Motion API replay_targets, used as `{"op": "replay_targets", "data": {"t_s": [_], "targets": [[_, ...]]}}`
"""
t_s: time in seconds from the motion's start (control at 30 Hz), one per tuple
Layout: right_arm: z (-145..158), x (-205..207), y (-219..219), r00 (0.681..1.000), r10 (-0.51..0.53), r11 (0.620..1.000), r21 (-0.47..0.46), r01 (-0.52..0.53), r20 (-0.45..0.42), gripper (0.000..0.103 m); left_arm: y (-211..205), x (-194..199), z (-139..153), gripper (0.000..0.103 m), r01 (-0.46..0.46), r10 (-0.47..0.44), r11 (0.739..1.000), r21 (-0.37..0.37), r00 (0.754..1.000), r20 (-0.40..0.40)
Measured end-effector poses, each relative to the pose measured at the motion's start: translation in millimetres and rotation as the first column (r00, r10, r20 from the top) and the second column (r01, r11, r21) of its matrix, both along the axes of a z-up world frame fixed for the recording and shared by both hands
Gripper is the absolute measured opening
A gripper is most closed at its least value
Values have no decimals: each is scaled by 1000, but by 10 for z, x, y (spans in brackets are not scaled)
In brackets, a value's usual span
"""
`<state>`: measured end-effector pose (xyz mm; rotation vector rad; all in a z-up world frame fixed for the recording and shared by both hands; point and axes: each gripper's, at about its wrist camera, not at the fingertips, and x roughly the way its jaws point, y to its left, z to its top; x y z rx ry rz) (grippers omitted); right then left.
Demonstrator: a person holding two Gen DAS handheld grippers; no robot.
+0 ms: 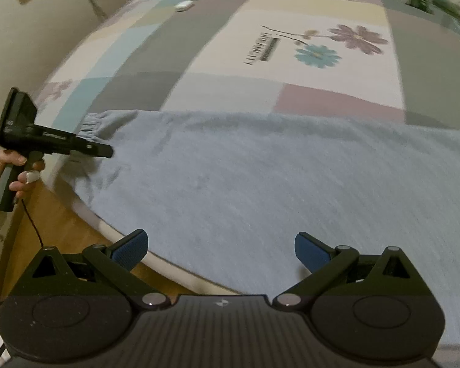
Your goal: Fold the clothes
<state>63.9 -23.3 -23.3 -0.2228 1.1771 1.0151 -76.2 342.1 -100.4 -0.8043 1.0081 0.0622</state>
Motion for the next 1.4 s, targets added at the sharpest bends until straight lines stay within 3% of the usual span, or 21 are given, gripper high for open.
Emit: {"op": "replay_targets", "data": {"t_s": [0.2,0.33,0.47,0.7,1.1,1.23,1.4], "targets": [[-98,261,370,982,44,991,132,-20,-183,103,-82,22,126,19,-8,9,999,33,1000,-9],[-299,391,691,936,41,986,163,18,-349,103,-119,56,172,19,-8,7,1000,28,1000,15],[-504,370,890,902,24,988,147,44,-432,103,-156,90,218,19,-7,6,1000,23,999,38],[-671,311,1147,908,-5,992,110,57,-419,103,-181,103,269,19,-12,12,1000,6,997,71],[-652,629,1517,957,-112,977,149,156,-266,103,-182,69,249,19,-32,34,999,-21,996,84],[-654,599,1504,949,-132,974,138,177,-285,103,-186,81,265,19,-31,33,999,-19,996,88],[-616,363,1315,914,-135,981,77,177,-383,103,-212,96,275,19,-35,37,999,-18,995,92]]}}
